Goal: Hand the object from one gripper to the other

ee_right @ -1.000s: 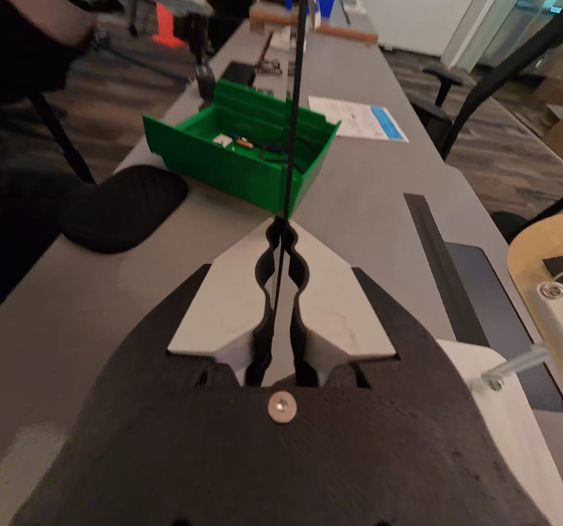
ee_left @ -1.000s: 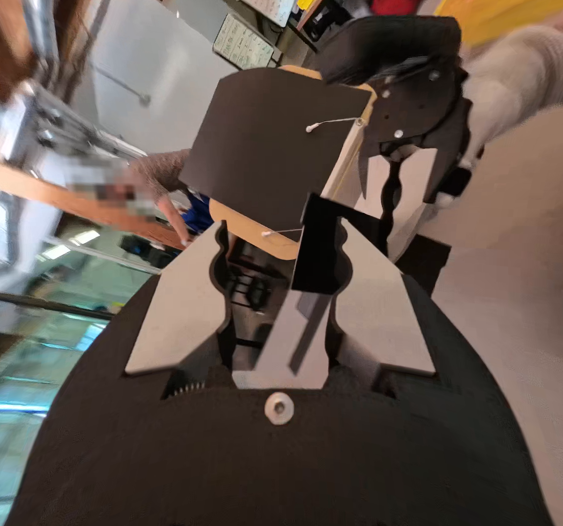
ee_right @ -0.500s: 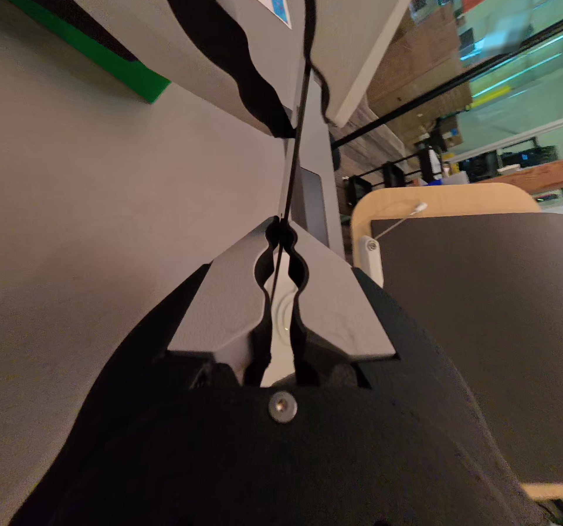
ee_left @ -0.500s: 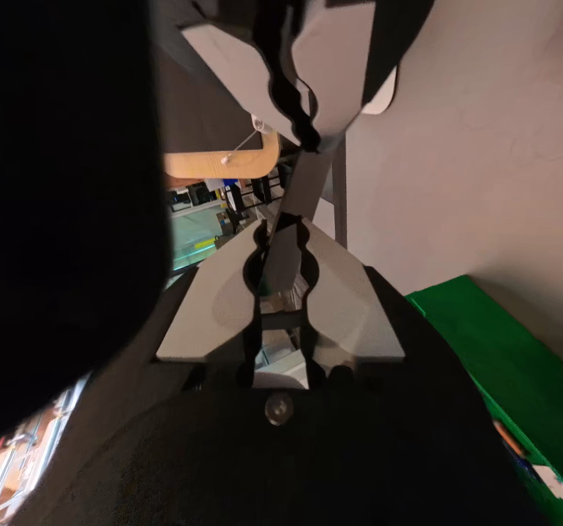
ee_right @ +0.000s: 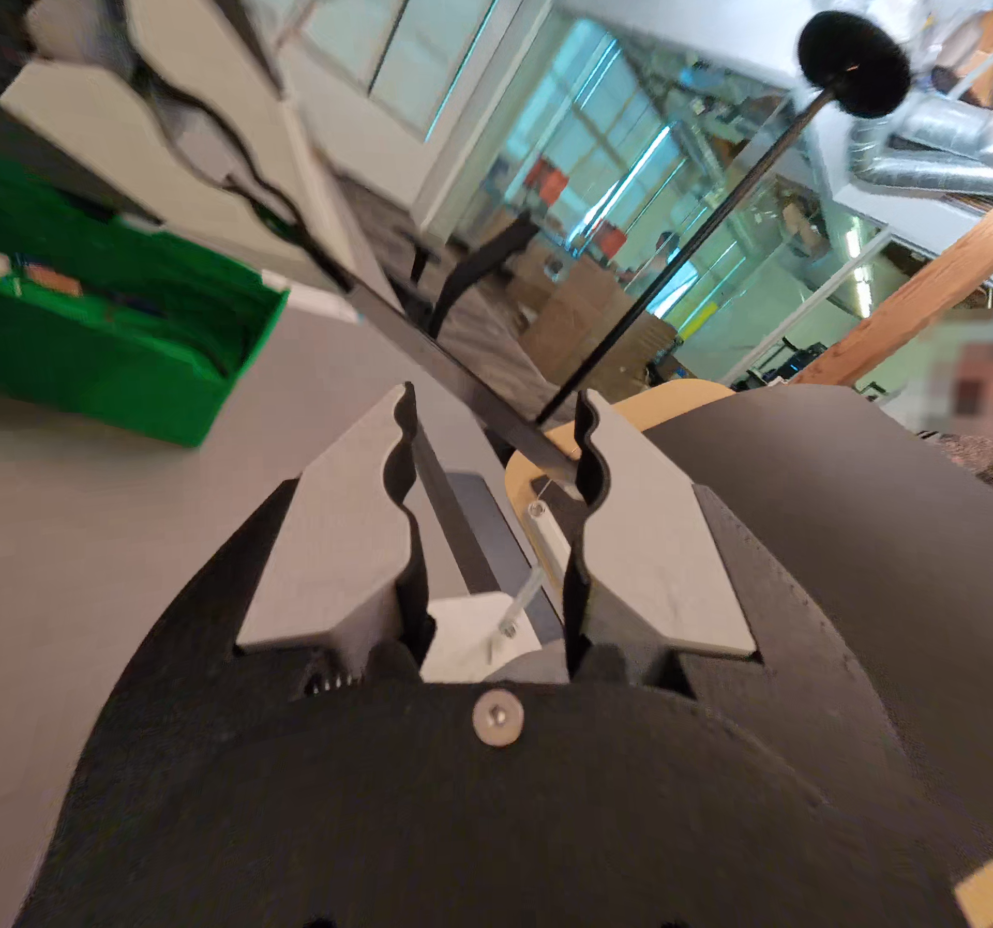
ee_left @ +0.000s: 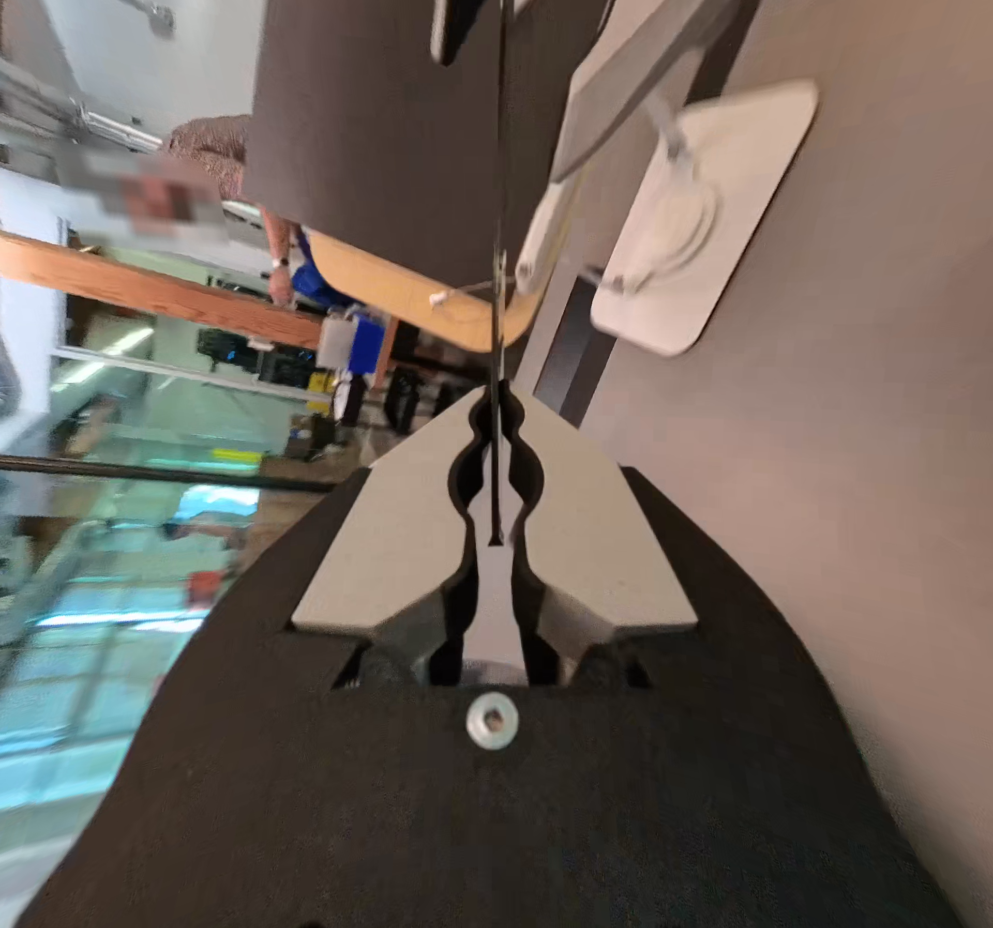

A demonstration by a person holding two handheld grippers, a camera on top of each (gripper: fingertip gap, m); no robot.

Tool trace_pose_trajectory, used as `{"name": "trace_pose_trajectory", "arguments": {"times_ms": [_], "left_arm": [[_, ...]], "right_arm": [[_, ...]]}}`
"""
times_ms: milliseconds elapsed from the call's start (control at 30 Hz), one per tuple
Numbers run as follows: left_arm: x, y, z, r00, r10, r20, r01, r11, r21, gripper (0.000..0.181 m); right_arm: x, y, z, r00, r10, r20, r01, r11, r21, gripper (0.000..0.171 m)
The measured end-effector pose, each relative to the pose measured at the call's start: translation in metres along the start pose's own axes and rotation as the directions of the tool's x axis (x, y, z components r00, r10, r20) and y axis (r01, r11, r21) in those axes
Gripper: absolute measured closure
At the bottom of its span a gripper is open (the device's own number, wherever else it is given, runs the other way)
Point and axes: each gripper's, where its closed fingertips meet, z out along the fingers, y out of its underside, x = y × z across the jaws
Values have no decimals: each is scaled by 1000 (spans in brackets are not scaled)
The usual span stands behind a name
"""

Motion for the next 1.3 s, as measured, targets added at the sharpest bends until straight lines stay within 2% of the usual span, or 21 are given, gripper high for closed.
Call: {"name": "trace_pose_trajectory", "arguments": {"times_ms": [100,167,267,333,400,467,533,667,733,800,933,1033,1100,1200,1300], "left_arm": [[-10,-18,-17,961,-267,-72,275,949,154,181],[-15,-27,-23,910,-395,-124,414,877,245,181],[-14,-38,-29,810,-522,-266,586,741,329,181],[-6,-47,-33,732,-558,-390,679,643,354,181],[-1,-50,-31,664,-596,-452,746,567,348,181],[4,-55,-32,593,-604,-533,803,487,343,181],[6,-58,-34,538,-603,-589,842,418,342,181],[16,-58,-30,454,-598,-661,890,345,298,181],[17,-54,-26,419,-610,-672,907,323,272,179],[13,-45,-17,434,-660,-613,900,337,275,164],[9,-32,-12,562,-669,-486,827,473,305,146],[4,-34,-16,671,-622,-403,740,593,317,139],[3,-42,-20,758,-553,-346,650,685,330,137],[7,-67,-29,843,-430,-323,530,769,357,137],[15,-88,-31,868,-357,-344,472,809,350,137]], "right_arm": [[30,-15,-15,961,276,-4,-269,942,201,110],[46,-17,-23,900,435,25,-421,855,303,105],[60,-9,-25,777,620,107,-608,697,380,103],[51,-11,-23,712,661,237,-694,612,380,105],[39,-19,-20,629,681,375,-776,518,361,108],[21,-33,-21,543,648,534,-839,443,317,116],[12,-40,-19,511,632,583,-859,411,307,132],[2,-52,-22,462,591,661,-886,344,311,160],[-1,-53,-23,462,580,671,-884,361,297,170],[-3,-49,-18,506,597,622,-858,417,299,171],[-13,-50,-17,627,543,559,-757,593,275,171],[-28,-31,-9,779,442,444,-559,810,175,171],[-40,-20,-7,837,352,418,-427,899,99,171],[-63,-17,-10,833,265,485,-328,944,47,171],[-85,-16,-13,804,212,555,-267,963,20,171]]}}
